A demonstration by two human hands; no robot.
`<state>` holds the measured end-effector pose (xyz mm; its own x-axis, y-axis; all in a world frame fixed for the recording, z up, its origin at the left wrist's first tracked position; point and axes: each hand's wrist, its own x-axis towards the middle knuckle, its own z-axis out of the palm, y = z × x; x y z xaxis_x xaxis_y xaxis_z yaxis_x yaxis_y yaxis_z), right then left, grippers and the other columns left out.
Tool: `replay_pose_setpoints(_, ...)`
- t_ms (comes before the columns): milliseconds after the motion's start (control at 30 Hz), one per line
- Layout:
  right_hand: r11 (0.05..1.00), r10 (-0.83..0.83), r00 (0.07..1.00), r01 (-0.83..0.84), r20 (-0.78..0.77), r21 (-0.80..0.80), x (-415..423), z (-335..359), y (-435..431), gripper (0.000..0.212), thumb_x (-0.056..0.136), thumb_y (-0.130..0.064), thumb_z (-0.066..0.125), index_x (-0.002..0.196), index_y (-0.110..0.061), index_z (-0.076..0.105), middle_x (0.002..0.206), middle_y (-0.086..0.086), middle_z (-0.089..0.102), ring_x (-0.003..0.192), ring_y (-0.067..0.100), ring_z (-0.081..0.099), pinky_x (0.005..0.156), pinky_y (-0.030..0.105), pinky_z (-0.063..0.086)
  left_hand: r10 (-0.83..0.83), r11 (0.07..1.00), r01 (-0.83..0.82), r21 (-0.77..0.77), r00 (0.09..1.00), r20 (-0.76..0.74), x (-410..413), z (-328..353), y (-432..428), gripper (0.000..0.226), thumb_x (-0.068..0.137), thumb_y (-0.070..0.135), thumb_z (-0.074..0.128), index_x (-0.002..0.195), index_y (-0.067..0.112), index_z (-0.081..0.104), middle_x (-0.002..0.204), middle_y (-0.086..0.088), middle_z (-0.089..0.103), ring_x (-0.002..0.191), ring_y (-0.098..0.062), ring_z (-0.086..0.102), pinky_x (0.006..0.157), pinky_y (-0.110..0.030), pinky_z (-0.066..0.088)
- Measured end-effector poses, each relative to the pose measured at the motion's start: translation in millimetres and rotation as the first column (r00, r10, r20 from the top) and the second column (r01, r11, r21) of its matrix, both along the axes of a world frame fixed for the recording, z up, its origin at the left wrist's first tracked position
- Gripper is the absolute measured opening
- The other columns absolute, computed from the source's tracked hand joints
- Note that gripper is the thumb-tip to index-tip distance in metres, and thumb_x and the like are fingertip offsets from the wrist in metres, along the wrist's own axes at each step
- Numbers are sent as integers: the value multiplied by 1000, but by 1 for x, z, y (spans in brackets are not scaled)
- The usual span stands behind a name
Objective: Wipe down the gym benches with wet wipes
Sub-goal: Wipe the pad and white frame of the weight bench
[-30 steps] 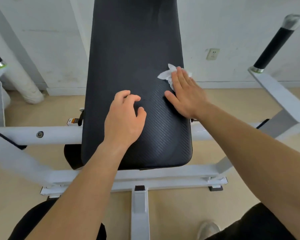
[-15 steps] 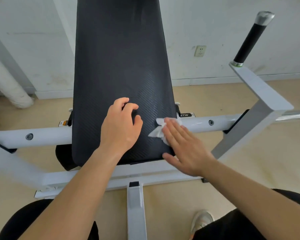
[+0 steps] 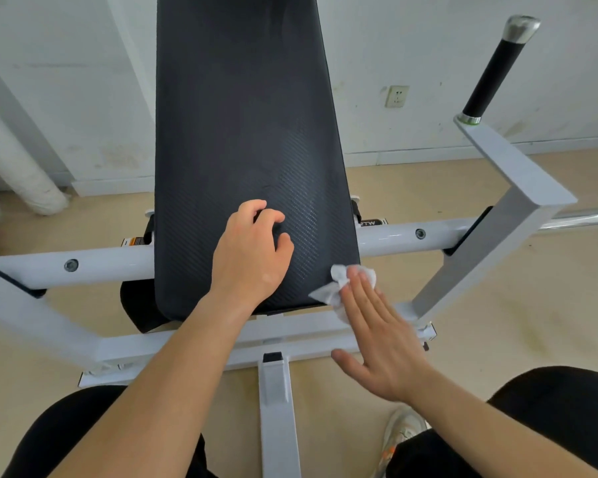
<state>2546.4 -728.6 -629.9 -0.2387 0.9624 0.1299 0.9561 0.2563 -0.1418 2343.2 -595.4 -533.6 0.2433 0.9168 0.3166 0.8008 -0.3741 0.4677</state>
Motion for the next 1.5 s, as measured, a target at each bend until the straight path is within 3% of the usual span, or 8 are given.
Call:
replay_pose_setpoints(267, 997, -82, 994, 82, 73, 6, 22, 69, 133, 91, 92, -68, 16, 160, -10, -5, 167, 9, -14, 155, 22, -9, 126, 41, 5, 35, 999, -35, 13, 999, 2, -6, 3, 10, 31, 97, 30, 58, 126, 20, 63, 146, 4, 44, 129, -18, 45, 91, -37, 47)
replay_pose_setpoints(400, 990, -141, 981, 135, 132, 51, 11, 101, 193, 86, 99, -65, 18, 159, -11, -10, 167, 7, -17, 154, 20, -13, 126, 39, -1, 82, 996, -83, 24, 996, 19, -17, 7, 24, 31, 97, 30, 58, 126, 20, 62, 145, 4, 44, 130, -19, 44, 93, -37, 47)
replay_pose_setpoints(533, 990, -130, 985, 123, 116, 63, 0, 91, 179, 86, 99, -65, 20, 159, -12, -11, 167, 6, -18, 154, 19, -15, 124, 38, -4, 89, 996, -90, 25, 995, 55, -21, 10, 30, 30, 97, 30, 58, 125, 20, 62, 145, 3, 45, 130, -18, 44, 92, -33, 45)
replay_pose_setpoints(767, 996, -75, 978, 63, 193, 70, 4, 53, 106, 80, 101, -61, 16, 161, -10, 4, 168, 6, -7, 155, 20, -8, 126, 43, 9, 62, 998, -62, 2, 996, 71, -16, 10, 23, 29, 97, 29, 58, 125, 20, 62, 145, 4, 44, 130, -18, 44, 90, -32, 44)
replay_pose_setpoints(933, 969, -242, 967, 238, 80, 60, 7, 87, 166, 82, 99, -62, 15, 160, -13, -7, 167, 4, -16, 154, 18, -12, 125, 39, -2, 66, 998, -67, 7, 994, 83, -13, 12, 26, 29, 97, 30, 58, 124, 21, 62, 145, 5, 44, 130, -17, 43, 88, -28, 40)
replay_pose_setpoints(1133, 953, -303, 951, 303, -56, -10, 22, 118, 237, 82, 100, -62, 19, 160, -13, -10, 167, 5, -17, 154, 18, -12, 126, 41, -1, 92, 996, -93, 4, 990, 110, -14, 12, 39, 29, 98, 31, 57, 124, 21, 62, 144, 5, 44, 131, -16, 43, 88, -25, 36)
replay_pose_setpoints(1300, 985, -163, 985, 166, -63, 48, 6, 89, 182, 87, 95, -65, 19, 160, -12, -6, 167, 5, -17, 154, 18, -15, 126, 37, -1, 96, 995, -95, -14, 991, 94, -13, 13, 39, 29, 98, 31, 57, 125, 22, 61, 145, 6, 43, 131, -16, 43, 89, -27, 39)
replay_pose_setpoints(1500, 981, 185, 969, -191, 161, 23, -40, 41, 80, 87, 98, -64, 30, 160, -9, 4, 168, 8, -9, 155, 21, -12, 126, 45, 9, 108, 994, -108, -6, 993, 45, -33, 21, 19, 31, 98, 31, 56, 127, 22, 61, 145, 4, 44, 131, -17, 43, 93, -34, 44)
